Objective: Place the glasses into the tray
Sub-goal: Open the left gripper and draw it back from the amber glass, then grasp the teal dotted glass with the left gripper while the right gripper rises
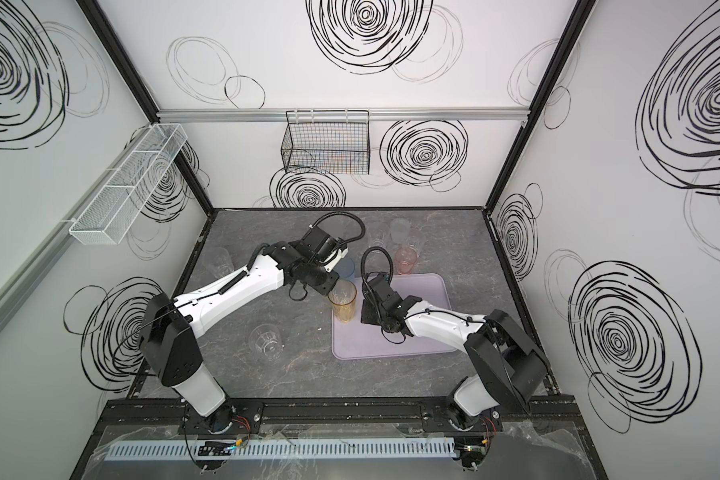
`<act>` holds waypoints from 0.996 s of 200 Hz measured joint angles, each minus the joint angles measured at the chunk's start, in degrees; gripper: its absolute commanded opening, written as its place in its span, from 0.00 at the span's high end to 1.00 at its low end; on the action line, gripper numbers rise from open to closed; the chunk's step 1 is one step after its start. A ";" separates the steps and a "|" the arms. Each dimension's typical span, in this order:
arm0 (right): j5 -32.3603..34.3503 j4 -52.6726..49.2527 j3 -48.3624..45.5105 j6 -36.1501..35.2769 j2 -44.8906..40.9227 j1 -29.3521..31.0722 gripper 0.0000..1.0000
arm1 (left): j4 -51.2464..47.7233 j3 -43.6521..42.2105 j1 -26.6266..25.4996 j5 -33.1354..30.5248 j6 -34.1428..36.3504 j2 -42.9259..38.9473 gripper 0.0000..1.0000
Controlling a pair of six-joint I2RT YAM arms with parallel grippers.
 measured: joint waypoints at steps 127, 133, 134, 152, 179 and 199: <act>6.56 -9.99 11.10 -3.28 -3.80 -4.79 0.47 | 21.53 -24.26 9.20 -7.63 -3.80 -27.43 0.10; 6.88 -10.62 12.28 -3.67 -3.80 -4.70 0.47 | 22.69 -25.88 10.03 -8.33 -4.46 -29.05 0.08; 6.99 -10.78 12.61 -3.85 -3.80 -4.63 0.47 | 22.84 -26.05 10.14 -8.41 -4.57 -29.22 0.08; 8.52 -12.72 17.05 -5.01 -3.74 -3.78 0.47 | 26.14 -30.05 14.10 -8.96 -6.29 -33.40 0.08; 11.30 -14.51 24.00 -7.76 -3.45 -1.55 0.47 | 28.74 -33.03 19.56 -8.85 -8.68 -36.76 0.05; 13.09 -14.84 28.17 -9.90 -2.95 0.92 0.47 | 29.73 -33.59 20.96 -8.11 -10.34 -36.94 0.05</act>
